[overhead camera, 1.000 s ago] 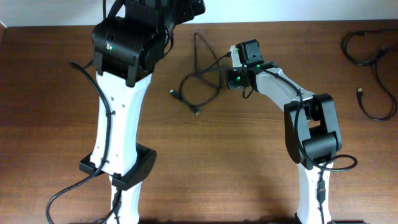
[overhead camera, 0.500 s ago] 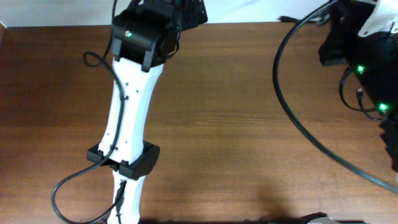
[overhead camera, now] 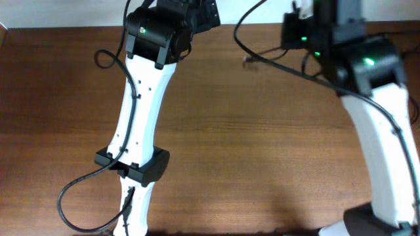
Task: Untangle cables
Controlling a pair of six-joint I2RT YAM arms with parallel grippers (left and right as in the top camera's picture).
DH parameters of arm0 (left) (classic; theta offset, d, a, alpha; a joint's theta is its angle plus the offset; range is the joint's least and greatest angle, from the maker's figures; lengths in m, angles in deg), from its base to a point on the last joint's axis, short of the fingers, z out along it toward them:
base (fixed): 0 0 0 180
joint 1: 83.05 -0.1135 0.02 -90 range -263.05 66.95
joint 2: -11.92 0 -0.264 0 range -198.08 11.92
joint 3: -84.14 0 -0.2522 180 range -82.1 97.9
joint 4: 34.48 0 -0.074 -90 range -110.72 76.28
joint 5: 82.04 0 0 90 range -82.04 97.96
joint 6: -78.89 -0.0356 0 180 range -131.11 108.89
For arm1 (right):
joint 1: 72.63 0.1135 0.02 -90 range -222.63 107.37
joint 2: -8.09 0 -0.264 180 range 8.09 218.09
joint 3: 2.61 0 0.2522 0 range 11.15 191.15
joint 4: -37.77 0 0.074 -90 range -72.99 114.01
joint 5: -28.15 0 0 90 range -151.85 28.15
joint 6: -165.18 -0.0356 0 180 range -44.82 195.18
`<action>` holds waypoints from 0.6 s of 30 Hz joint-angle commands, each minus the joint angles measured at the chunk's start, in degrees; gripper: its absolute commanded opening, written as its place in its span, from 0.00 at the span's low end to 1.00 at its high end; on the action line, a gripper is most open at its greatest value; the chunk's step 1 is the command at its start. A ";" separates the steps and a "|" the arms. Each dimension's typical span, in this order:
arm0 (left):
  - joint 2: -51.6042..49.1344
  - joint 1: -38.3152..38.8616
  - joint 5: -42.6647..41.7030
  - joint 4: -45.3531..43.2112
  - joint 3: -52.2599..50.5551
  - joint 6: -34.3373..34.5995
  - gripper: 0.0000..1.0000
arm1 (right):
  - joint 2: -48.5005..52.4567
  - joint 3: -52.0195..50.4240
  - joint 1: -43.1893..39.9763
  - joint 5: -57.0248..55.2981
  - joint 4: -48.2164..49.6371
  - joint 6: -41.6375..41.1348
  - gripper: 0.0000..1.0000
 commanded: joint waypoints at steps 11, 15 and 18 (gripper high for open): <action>-17.18 1.53 -42.32 -18.97 -0.07 -0.98 0.99 | -3.85 0.68 -0.07 -0.74 -6.27 3.28 0.04; -19.28 1.53 -59.78 -35.06 -0.07 -3.91 0.99 | -4.68 0.68 0.00 -0.68 -6.34 4.81 0.04; -19.69 1.77 -64.39 -39.04 -0.07 -3.26 0.99 | -5.51 0.68 0.00 -0.68 -6.32 5.03 0.04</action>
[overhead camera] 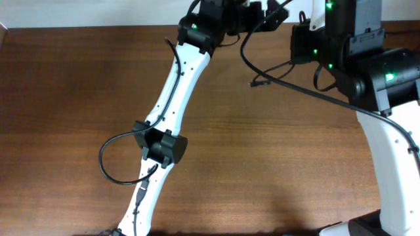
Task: Untangle cables
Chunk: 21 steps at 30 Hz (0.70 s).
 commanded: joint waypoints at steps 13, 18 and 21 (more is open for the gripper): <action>-23.96 1.66 -35.47 -49.13 0.55 68.28 0.99 | -3.98 0.59 0.00 -0.72 -0.28 1.51 0.04; -27.32 1.38 -32.94 -71.21 0.55 85.44 0.99 | -3.96 0.59 0.00 -0.74 -0.33 1.70 0.04; -27.30 1.88 -32.04 -82.31 0.66 85.46 0.99 | -3.98 0.59 0.00 -0.74 -0.26 1.73 0.04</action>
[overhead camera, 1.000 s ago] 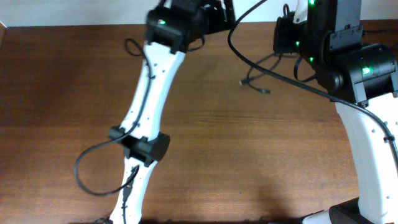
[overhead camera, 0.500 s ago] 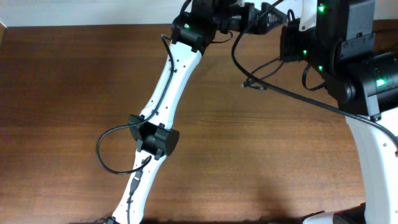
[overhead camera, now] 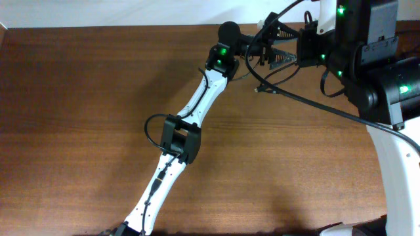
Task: Untangle cables
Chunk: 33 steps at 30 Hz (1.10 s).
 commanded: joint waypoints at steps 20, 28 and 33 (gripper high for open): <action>0.13 4.79 5.07 -10.14 1.20 3.93 0.00 | -1.51 0.61 -0.07 -0.70 -0.26 1.64 0.04; 0.13 -7.67 -0.79 -10.19 1.20 4.35 0.00 | -1.53 0.61 -0.11 -7.26 0.00 1.55 0.04; 0.13 -19.63 -6.93 -10.14 1.20 4.35 0.00 | -4.98 0.68 -6.40 -13.07 5.42 -0.90 0.04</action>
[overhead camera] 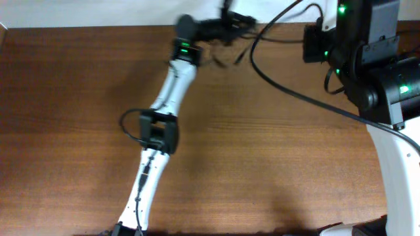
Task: Untangle cables
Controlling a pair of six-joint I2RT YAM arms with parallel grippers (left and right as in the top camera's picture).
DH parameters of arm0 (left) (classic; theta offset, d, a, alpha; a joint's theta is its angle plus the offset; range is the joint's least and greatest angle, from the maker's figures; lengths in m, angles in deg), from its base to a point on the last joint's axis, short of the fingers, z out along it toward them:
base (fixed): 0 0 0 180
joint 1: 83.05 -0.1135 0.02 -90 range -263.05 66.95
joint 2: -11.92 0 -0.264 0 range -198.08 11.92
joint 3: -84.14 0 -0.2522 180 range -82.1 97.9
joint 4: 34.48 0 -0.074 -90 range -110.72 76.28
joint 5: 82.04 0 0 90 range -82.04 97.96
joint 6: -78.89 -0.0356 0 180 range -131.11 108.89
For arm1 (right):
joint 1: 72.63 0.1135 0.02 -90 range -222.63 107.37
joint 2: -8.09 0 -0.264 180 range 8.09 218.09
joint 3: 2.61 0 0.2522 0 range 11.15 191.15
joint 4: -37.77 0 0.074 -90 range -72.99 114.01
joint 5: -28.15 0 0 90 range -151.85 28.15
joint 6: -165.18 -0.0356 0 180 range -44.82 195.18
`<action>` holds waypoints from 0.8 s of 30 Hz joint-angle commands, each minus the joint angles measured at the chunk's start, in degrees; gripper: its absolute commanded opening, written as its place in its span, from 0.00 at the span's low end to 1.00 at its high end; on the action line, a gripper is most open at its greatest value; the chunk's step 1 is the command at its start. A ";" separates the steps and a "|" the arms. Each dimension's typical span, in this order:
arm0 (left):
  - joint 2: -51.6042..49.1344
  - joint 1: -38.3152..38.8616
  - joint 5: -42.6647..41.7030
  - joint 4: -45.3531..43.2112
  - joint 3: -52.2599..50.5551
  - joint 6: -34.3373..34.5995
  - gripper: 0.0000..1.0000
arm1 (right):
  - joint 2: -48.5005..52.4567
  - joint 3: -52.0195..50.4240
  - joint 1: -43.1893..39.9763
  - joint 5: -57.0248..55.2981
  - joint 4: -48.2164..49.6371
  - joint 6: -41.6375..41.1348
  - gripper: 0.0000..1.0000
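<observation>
A thick black cable (295, 98) runs from the table's top edge down to the right, under my right arm (387, 98). A thinner cable end with a small plug (239, 58) hangs just below my left gripper (237, 23). That gripper is blurred at the far edge of the table. It looks shut, with the thin cable trailing from it. My right gripper's black body (315, 42) sits at the top right, apart from the left one. Its fingers are hidden, so I cannot tell how they stand.
The left arm (164, 111) stretches from the near edge up the middle of the wooden table (72, 131), its own cable loop at the elbow. The right arm's white link fills the right edge. A white wall borders the far edge.
My left gripper has moved left and back, away from the right gripper. The plug end has gone up and left with it. The right gripper's fingers, seen pointing left before, no longer show.
First my left gripper was at the far edge on the left, with the plug lying mid-table. Then it was further right, close to the right gripper. Then it reached right up to the right gripper's fingers. Now it is back to the left with the plug beneath it.
</observation>
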 commanded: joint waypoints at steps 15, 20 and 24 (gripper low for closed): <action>0.26 -11.23 -13.42 2.95 6.05 0.22 0.00 | -4.98 0.70 -25.88 11.15 -1.95 -5.42 0.04; 0.90 -5.33 -14.43 3.02 10.45 0.17 0.32 | -2.25 0.70 -25.83 19.47 -3.56 -6.12 0.04; 1.22 -4.70 -18.51 0.90 10.38 0.13 0.99 | -1.88 0.70 -25.83 22.43 -4.79 -3.48 0.49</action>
